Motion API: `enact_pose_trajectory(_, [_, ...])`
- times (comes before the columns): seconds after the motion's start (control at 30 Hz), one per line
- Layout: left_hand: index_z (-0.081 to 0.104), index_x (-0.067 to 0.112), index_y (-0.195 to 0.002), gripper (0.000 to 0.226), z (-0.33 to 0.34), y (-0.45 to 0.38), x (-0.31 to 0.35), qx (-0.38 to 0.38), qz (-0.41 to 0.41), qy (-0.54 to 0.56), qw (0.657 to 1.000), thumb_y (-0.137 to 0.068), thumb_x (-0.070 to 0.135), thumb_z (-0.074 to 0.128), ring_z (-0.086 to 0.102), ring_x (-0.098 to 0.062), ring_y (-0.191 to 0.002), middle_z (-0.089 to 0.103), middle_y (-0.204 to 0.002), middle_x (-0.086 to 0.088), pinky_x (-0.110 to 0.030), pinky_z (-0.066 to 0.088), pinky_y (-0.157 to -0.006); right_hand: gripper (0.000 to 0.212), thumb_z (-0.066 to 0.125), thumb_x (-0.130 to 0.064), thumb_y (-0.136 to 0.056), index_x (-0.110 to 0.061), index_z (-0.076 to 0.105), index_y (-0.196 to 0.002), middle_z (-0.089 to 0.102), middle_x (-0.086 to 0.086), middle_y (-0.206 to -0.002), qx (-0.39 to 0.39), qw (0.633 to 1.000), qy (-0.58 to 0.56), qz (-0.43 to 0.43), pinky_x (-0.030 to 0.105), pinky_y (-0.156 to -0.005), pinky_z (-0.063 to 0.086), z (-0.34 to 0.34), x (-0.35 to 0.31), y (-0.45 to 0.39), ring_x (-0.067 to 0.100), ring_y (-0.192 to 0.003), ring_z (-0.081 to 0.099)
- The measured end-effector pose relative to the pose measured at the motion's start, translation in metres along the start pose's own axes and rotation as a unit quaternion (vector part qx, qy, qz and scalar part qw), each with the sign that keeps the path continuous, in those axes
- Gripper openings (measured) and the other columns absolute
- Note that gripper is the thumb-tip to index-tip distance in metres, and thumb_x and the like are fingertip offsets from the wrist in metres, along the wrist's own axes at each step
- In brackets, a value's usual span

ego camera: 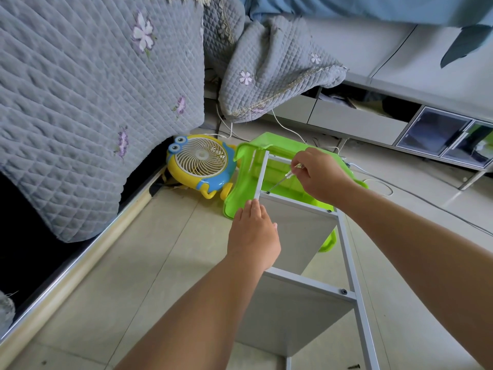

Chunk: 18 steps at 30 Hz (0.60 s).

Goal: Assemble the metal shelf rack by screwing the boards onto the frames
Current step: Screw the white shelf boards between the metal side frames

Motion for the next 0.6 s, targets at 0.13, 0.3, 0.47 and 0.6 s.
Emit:
enact_pose_trajectory(0.13, [0.009, 0.000, -0.147, 0.055, 0.000, 0.000, 0.000, -0.002, -0.001, 0.001, 1.000, -0.101, 0.027, 0.023, 0.001, -0.021, -0.145, 0.003, -0.157, -0.010, -0.032, 0.003, -0.116, 0.021, 0.044, -0.010, -0.094, -0.004, 0.059, -0.108, 0.055, 0.014, -0.106, -0.007, 1.000, 0.005, 0.000, 0.031, -0.077, 0.039, 0.001, 0.000, 0.000, 0.029, -0.097, 0.052])
enact_pose_trajectory(0.3, [0.009, 0.000, -0.147, 0.055, 0.001, -0.001, -0.001, -0.003, 0.001, 0.003, 1.000, -0.101, 0.027, 0.023, 0.001, -0.021, -0.145, 0.003, -0.157, -0.010, -0.032, 0.003, -0.117, 0.023, 0.041, -0.012, -0.095, -0.004, 0.058, -0.108, 0.055, 0.014, -0.108, -0.038, 0.999, 0.022, 0.004, 0.032, -0.080, 0.040, 0.001, -0.005, 0.000, 0.031, -0.099, 0.053])
enact_pose_trajectory(0.47, [0.010, 0.000, -0.147, 0.055, -0.001, -0.002, 0.000, -0.010, 0.002, 0.001, 1.000, -0.101, 0.028, 0.024, 0.001, -0.021, -0.145, 0.003, -0.157, -0.010, -0.032, 0.003, -0.117, 0.036, 0.033, -0.030, -0.099, -0.003, 0.058, -0.099, 0.058, 0.015, -0.108, -0.134, 0.977, 0.153, 0.062, 0.030, -0.068, 0.037, 0.000, -0.008, -0.010, 0.033, -0.096, 0.054])
enact_pose_trajectory(0.6, [0.010, 0.001, -0.147, 0.055, -0.001, -0.002, 0.000, -0.009, -0.001, 0.000, 1.000, -0.101, 0.028, 0.024, 0.002, -0.020, -0.145, 0.003, -0.157, -0.009, -0.031, 0.003, -0.116, 0.028, 0.038, -0.028, -0.098, -0.004, 0.051, -0.105, 0.054, 0.017, -0.121, -0.157, 0.978, 0.119, 0.067, 0.028, -0.072, 0.032, -0.006, -0.012, -0.016, 0.031, -0.096, 0.049])
Point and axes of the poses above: each hand's wrist, its own y-axis away from the middle knuckle, its own z-axis out of the palm, x = y × z, the point moved 5 cm from there along -y, towards the middle knuckle
